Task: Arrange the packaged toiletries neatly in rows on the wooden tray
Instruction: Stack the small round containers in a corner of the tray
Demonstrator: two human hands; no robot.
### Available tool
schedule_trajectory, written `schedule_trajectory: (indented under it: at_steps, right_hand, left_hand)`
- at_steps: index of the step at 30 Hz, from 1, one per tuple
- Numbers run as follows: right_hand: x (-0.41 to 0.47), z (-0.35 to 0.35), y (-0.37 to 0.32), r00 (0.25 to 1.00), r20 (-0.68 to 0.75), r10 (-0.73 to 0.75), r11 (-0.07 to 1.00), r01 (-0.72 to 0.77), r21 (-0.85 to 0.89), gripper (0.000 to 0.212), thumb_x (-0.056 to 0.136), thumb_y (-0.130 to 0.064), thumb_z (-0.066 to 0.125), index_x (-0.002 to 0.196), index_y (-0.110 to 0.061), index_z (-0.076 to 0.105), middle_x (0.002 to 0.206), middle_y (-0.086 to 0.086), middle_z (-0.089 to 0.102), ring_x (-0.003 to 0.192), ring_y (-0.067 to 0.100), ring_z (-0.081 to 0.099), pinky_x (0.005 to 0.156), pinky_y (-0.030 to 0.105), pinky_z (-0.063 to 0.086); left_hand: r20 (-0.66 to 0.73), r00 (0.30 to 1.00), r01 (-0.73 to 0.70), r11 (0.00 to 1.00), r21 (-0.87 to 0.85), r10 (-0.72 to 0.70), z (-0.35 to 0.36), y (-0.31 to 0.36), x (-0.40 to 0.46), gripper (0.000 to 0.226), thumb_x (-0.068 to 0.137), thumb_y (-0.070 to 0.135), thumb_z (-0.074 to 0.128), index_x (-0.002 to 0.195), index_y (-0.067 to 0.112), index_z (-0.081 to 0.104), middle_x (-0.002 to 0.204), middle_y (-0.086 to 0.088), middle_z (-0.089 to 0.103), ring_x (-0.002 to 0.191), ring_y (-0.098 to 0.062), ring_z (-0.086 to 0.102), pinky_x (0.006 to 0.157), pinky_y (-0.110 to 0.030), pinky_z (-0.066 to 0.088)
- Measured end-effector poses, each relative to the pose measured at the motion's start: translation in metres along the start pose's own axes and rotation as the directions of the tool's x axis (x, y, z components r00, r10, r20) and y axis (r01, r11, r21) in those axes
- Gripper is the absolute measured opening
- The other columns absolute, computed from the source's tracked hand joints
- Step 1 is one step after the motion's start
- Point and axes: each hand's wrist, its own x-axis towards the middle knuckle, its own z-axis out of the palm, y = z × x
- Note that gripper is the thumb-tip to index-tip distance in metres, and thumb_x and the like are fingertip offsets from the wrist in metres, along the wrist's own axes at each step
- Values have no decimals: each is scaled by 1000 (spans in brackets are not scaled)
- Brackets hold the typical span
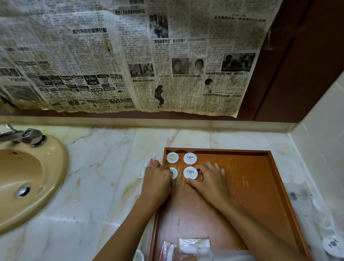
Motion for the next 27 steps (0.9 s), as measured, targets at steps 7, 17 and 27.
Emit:
schedule_trajectory:
  at_steps: [7, 17, 27]
  right_hand:
    - [-3, 3, -3, 999, -50, -3, 1000, 2, -22, 48, 80, -64, 60, 113, -29, 63, 107, -7, 57, 101, 16, 46, 85, 35, 35]
    - [-6, 1, -2, 998, -4, -57, 997, 57, -54, 50, 83, -65, 53, 117, -30, 59, 108, -9, 55, 101, 15, 44, 85, 33, 32]
    - [-5, 0, -2, 999, -1, -38, 999, 38, -37, 52, 82, -67, 52, 119, -31, 58, 109, -9, 54, 101, 13, 44, 87, 33, 35]
  left_hand:
    - [-43, 999, 2, 999, -32, -3, 1, -1, 7, 30, 84, 6, 39, 85, 18, 67, 96, 0, 68, 86, -22, 45, 73, -30, 29]
    - [-98, 994, 38, 993, -108, -49, 6, -2, 3, 29, 88, 10, 45, 81, 17, 72, 94, 5, 69, 87, -19, 38, 57, -27, 18]
    - [-120, 991, 49, 988, -143, -66, 11, -4, 4, 30, 86, 6, 44, 79, 16, 72, 95, 5, 70, 85, -17, 34, 60, -28, 23]
